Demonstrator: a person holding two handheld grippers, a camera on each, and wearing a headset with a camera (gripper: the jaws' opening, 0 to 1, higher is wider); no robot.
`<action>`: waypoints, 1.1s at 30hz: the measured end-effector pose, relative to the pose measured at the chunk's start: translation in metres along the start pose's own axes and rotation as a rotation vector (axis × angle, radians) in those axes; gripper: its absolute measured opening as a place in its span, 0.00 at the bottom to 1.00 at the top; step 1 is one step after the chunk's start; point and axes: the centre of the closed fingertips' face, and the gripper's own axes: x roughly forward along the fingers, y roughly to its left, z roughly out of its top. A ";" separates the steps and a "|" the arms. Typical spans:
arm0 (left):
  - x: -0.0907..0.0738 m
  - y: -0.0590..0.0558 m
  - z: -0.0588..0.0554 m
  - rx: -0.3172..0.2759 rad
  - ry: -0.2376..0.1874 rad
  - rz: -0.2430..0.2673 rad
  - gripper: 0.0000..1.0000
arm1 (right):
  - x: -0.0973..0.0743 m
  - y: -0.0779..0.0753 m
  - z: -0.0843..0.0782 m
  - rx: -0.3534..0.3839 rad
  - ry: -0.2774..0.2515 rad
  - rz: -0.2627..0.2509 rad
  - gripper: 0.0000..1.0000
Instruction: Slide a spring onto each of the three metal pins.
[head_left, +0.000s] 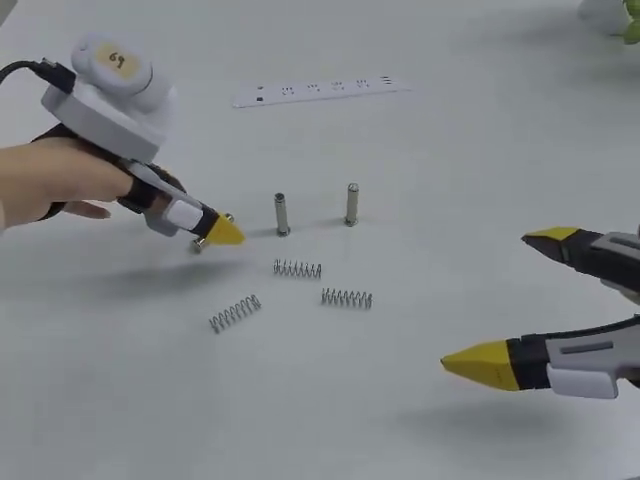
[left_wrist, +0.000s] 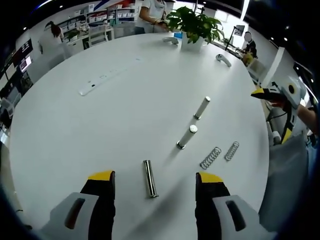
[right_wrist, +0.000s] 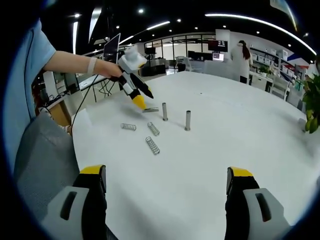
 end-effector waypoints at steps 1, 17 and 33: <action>0.001 0.000 0.001 -0.002 0.000 0.001 0.57 | 0.000 0.000 0.000 0.002 0.000 0.000 0.99; 0.016 0.008 0.001 -0.042 0.027 0.004 0.33 | 0.001 0.000 -0.008 0.033 0.004 -0.004 0.99; 0.025 0.014 -0.002 -0.096 0.051 0.011 0.15 | 0.000 -0.001 -0.011 0.044 0.009 -0.008 0.99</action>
